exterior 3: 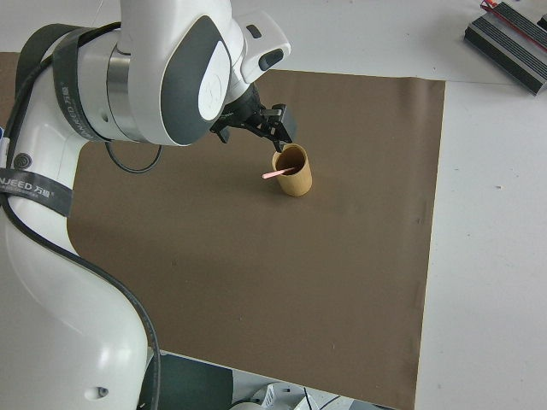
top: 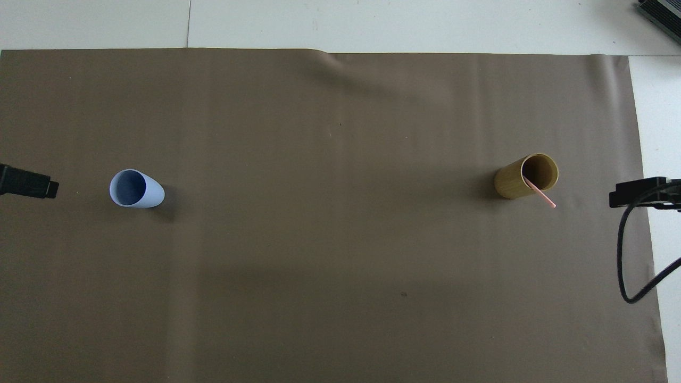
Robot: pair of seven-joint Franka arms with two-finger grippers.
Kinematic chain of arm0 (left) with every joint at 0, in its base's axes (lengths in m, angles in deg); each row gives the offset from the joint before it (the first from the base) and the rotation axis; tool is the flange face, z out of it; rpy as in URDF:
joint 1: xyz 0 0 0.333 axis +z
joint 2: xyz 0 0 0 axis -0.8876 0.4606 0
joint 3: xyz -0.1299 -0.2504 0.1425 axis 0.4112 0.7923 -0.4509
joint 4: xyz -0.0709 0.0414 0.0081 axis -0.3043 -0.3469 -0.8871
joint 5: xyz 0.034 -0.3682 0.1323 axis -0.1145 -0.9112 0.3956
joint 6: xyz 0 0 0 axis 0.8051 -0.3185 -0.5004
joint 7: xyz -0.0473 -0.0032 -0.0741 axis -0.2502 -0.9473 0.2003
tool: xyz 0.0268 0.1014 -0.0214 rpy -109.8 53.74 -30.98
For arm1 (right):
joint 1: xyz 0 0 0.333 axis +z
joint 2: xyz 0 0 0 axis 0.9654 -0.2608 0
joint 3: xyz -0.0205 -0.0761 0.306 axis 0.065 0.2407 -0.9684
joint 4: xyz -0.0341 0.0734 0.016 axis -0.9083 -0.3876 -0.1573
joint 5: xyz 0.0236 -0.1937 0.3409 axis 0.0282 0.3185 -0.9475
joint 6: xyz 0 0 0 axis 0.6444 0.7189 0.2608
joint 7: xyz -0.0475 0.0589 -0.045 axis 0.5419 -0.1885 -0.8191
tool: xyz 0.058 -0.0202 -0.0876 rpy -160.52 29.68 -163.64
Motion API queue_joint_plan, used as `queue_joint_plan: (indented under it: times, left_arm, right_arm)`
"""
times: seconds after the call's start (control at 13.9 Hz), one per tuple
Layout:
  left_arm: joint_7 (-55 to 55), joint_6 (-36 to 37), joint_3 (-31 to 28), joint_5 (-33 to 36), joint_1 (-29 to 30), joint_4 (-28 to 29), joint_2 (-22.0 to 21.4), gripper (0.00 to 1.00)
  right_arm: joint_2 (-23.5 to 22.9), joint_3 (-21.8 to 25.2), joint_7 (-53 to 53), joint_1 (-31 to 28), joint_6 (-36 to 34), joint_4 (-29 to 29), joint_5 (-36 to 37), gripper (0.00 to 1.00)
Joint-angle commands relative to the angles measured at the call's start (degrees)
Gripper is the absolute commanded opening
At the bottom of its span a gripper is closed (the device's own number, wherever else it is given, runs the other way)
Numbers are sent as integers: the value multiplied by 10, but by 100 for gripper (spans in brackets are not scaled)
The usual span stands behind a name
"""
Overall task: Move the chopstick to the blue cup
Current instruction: 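Reach the left gripper toward the pale blue cup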
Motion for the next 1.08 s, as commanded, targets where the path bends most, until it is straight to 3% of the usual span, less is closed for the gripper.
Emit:
queue_joint_plan:
  times: [0.0, 0.29, 0.65, 1.01]
  left_arm:
    - [-1, -6, 1, 8, -1, 3, -3, 100]
    - [-4, -77, 0, 8, 5, 55, 0, 100]
    - [-54, -203, -1, 8, 39, 158, 7, 100]
    - [-67, -292, -1, 7, 54, 215, 46, 100]
  right_arm:
    - [14, -3, 6, -7, 13, 19, -12, 100]
    - [12, -3, 11, -2, 17, 19, -12, 100]
    - [7, -2, 9, -8, 40, 19, -12, 100]
    - [7, -3, 6, -8, 39, 19, -12, 100]
